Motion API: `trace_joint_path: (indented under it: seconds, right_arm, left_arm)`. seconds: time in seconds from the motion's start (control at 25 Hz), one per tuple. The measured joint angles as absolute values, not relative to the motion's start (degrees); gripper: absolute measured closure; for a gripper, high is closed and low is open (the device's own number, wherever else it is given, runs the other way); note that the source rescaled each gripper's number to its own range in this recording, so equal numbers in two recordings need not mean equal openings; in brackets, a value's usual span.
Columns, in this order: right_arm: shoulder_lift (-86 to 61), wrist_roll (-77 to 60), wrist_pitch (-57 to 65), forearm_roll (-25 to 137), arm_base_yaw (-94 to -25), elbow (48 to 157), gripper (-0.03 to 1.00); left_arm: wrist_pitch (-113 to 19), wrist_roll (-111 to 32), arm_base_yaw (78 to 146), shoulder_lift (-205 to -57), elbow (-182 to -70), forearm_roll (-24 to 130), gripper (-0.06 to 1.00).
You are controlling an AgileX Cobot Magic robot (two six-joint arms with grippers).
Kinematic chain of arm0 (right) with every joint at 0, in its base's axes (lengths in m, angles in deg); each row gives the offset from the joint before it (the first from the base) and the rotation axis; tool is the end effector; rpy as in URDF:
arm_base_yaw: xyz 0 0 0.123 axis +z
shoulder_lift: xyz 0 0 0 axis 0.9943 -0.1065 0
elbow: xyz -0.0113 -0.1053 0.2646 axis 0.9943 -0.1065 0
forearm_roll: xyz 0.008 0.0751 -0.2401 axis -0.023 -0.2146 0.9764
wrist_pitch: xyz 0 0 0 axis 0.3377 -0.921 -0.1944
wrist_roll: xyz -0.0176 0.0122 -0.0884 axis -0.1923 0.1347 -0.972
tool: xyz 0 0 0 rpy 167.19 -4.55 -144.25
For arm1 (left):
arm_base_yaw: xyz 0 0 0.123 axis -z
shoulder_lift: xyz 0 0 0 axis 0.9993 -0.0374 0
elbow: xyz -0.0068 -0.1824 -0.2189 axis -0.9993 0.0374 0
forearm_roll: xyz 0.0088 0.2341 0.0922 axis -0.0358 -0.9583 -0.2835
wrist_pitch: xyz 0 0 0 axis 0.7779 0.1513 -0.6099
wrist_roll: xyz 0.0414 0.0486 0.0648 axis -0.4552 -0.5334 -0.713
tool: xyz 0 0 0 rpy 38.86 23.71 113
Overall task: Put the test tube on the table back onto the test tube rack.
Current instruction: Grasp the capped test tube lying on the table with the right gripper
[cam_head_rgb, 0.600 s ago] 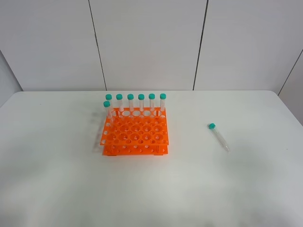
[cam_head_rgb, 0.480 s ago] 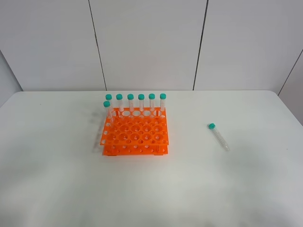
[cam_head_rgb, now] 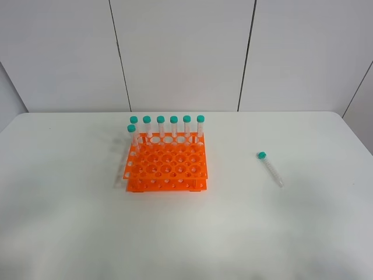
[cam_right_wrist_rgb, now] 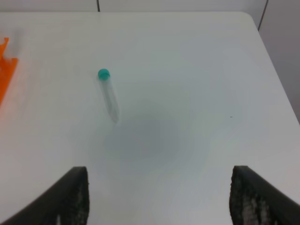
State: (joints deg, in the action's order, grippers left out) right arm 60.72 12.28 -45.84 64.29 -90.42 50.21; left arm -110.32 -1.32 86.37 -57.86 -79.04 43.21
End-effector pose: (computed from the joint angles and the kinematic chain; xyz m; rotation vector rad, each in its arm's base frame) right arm -0.0033 0.0004 0.2769 0.0788 2.0180 -0.0952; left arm -0.0182 -0.0060 0.2870 -0.0916 2.0840 -0.1054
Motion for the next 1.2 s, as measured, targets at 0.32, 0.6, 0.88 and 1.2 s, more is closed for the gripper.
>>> trace_joint_path:
  seconds: [0.32, 0.6, 0.88, 1.2]
  right_arm:
    - [60.72, 12.28, -45.84, 64.60, -90.42, 50.27, -0.03]
    - [58.88, 12.28, -45.35, 64.66, -90.42, 54.02, -0.03]
    - [45.69, 11.72, -40.32, 63.43, -90.42, 61.50, -0.03]
    - [29.25, 6.64, -34.36, 58.10, -90.42, 71.48, -0.03]
  left_arm:
    - [-110.32, -1.32, 86.37, -57.86, -79.04, 43.21, -0.06]
    - [-110.32, -1.32, 86.37, -57.86, -79.04, 43.21, -0.06]
    - [-110.32, -2.19, 86.37, -57.86, -79.04, 43.21, -0.06]
    - [-110.32, -6.17, 86.37, -57.86, -79.04, 43.21, -0.06]
